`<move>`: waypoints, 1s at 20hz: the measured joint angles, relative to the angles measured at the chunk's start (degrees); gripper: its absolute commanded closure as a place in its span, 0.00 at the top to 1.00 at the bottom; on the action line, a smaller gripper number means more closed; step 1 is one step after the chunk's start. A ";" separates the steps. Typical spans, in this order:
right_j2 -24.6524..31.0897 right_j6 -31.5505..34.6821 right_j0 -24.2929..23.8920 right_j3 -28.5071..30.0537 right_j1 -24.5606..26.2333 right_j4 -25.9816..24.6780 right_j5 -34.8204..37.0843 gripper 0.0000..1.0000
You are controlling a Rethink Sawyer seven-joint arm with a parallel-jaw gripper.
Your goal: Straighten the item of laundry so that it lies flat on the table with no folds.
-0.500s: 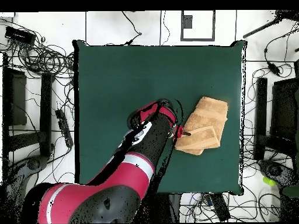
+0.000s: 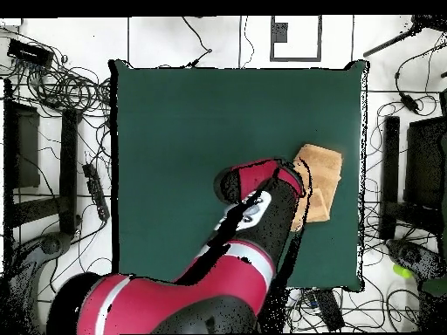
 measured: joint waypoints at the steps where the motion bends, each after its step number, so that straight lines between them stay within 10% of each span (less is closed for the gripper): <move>1: 0.02 0.00 -0.41 0.20 -0.09 0.27 -0.14 1.00; 20: 0.25 0.01 -1.90 1.40 0.66 4.85 -0.34 1.00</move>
